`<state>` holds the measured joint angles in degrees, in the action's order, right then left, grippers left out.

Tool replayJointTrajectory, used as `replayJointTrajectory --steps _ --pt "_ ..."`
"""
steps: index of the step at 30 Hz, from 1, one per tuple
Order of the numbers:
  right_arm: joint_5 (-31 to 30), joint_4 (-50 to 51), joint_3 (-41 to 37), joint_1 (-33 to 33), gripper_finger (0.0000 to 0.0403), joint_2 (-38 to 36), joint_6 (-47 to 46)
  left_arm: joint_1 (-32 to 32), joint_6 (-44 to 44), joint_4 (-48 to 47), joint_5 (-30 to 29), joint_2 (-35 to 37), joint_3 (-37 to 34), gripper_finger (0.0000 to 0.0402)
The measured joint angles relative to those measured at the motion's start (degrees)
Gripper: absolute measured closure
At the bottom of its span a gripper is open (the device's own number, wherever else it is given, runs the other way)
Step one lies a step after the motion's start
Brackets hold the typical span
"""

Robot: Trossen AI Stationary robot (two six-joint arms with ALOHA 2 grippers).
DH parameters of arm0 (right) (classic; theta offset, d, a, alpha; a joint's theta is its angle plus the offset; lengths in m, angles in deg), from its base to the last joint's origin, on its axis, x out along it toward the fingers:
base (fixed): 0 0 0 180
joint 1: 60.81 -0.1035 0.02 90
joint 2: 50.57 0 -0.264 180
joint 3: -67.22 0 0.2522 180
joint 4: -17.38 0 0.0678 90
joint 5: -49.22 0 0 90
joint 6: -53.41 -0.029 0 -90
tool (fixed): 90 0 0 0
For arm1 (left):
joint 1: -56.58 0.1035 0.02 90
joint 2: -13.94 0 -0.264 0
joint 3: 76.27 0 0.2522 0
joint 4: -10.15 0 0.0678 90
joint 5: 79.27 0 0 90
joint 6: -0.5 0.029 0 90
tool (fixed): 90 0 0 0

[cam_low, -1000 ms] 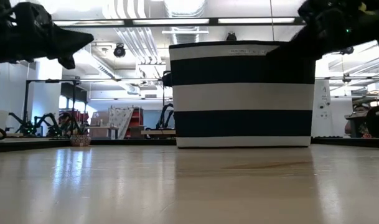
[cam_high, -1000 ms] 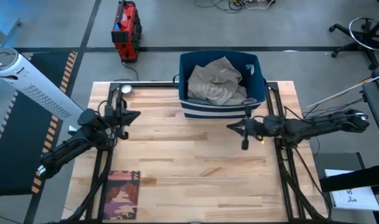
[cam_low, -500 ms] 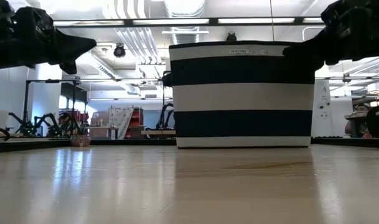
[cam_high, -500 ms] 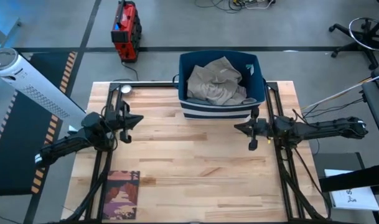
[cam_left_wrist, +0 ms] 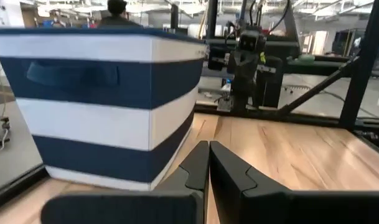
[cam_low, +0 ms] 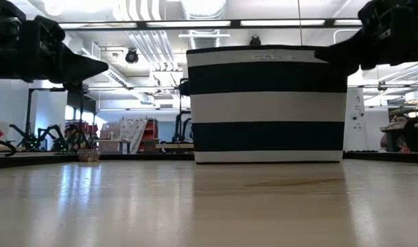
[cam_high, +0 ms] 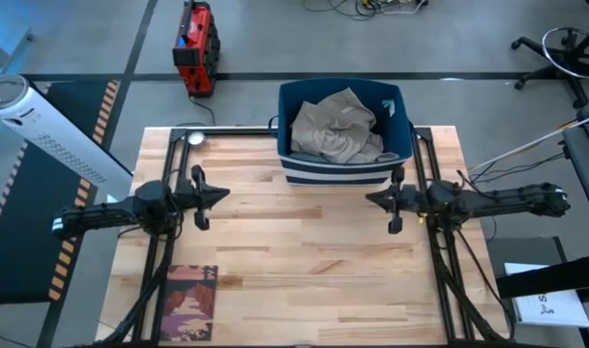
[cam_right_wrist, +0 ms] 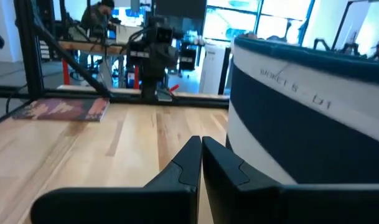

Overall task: Sort clothes
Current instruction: Return to Home Position

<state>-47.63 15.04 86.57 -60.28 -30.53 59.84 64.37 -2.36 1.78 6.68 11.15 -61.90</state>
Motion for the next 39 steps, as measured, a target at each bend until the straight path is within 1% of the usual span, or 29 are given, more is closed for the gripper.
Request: replayJointTrajectory --steps 2,5,7,11,14,15,18,22,26,29,31,34,36,39 --pt "0.04 1.23 -0.85 0.0 0.0403 -2.68 -0.39 -0.02 -0.21 -1.15 -0.15 0.19 -0.02 0.0402" --pt "1.36 -1.47 -4.43 0.0 0.0403 -6.61 -0.24 -0.01 -0.54 -3.3 -2.94 -0.05 -0.02 0.0402" --pt "1.31 1.1 -4.81 -0.01 0.0403 -8.55 -1.25 0.0 -0.65 -3.24 -3.49 -0.68 -0.02 0.0402" --pt "1.74 2.62 -4.81 0.0 0.0403 -9.85 -1.06 0.0 -0.61 -3.11 -3.9 -1.24 -0.02 0.0402" --pt "2.34 3.32 -4.83 0.0 0.0403 -11.51 0.24 0.0 -0.13 -2.72 -4.14 -0.32 -0.04 0.0402" --pt "1.83 4.24 -4.83 -0.01 0.0403 -12.03 0.48 0.0 0.32 -3.03 -4.51 0.14 -0.04 0.0402" --pt "-2.43 9.42 -4.85 0.0 0.0403 -13.85 0.56 0.0 0.72 -3.08 -4.55 0.22 -0.04 0.0402" --pt "-2.18 13.69 -4.85 0.0 0.0403 -15.45 -3.27 0.0 0.8 -2.93 -5.95 -0.28 -0.04 0.0402" --pt "-2.19 13.79 -4.88 0.0 0.0403 -15.13 -4.41 0.02 0.3 -2.69 -7.51 -1.08 -0.04 0.0402" --pt "-4.32 13.62 -4.88 0.0 0.0403 -14.53 -4.25 0.0 0.22 -2.71 -7.56 -1.51 -0.04 0.0402" --pt "-5.02 12.19 -4.9 -0.01 0.0403 -14.67 -5.76 0.0 0.27 -2.71 -7.65 -1.49 -0.07 0.0402" --pt "-5.7 10.5 -4.9 -0.42 0.0403 -17.35 -2.56 0.0 -0.42 -2.69 -7.78 -0.7 -0.07 0.0402" --pt "-7.6 13.09 -4.9 -0.56 0.0403 -19.87 -2.04 0.02 -0.57 -2.69 -8.02 -0.32 -0.07 0.0402" --pt "-7.69 13.14 -4.9 -0.92 0.0403 -19.9 -1.52 0.0 -0.17 -2.69 -8.14 0.19 -0.07 0.0402"
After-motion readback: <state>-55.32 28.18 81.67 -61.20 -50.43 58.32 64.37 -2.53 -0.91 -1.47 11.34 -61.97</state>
